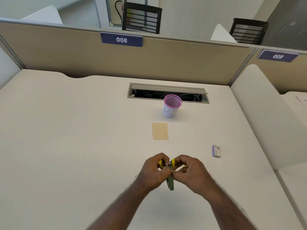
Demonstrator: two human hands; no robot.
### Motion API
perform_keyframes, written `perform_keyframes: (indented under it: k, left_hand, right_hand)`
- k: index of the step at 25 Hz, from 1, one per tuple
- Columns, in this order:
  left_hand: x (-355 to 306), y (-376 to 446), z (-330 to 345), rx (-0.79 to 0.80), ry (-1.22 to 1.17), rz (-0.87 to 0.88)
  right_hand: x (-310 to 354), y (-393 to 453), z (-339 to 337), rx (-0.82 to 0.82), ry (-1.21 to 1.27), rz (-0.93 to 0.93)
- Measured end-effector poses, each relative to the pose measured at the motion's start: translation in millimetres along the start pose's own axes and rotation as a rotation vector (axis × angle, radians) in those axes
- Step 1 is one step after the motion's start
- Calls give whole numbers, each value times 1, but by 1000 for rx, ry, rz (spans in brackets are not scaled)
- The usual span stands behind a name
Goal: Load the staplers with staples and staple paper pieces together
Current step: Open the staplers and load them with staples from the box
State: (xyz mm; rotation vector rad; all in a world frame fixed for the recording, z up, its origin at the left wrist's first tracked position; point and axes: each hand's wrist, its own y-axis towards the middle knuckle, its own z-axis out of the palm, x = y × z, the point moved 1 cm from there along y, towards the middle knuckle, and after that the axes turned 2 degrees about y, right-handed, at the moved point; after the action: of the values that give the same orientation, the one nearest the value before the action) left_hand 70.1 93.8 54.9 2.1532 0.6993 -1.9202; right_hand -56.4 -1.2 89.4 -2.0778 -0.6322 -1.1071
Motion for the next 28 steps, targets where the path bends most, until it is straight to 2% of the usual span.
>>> perform_keyframes:
  k: [5,10,13,16,20,22,26,28]
  left_hand:
    - [-11,2,-5,-98,-284,-14]
    - [-9,6,-11,15,-867,-143]
    - [-9,7,-17,87,-1079,-192]
    - [-8,10,-21,64,-1122,-194]
    - [-5,17,-35,12,-1114,-210]
    - [-4,18,-42,55,-1070,-213]
    - [-6,13,-43,222,-929,-219]
    - [-8,10,-39,289,-888,-228]
  right_hand:
    - [10,-5,4,-98,125,-74]
    - [14,-2,-7,-354,280,-171]
    - [13,-7,-4,-463,436,-253]
    - [10,-14,12,-444,494,-362]
    - [0,-25,10,-114,144,-345]
    - [2,-26,-1,-9,102,-398]
    - [23,-19,-14,-156,0,-417]
    - [34,-15,-15,-157,-102,-438]
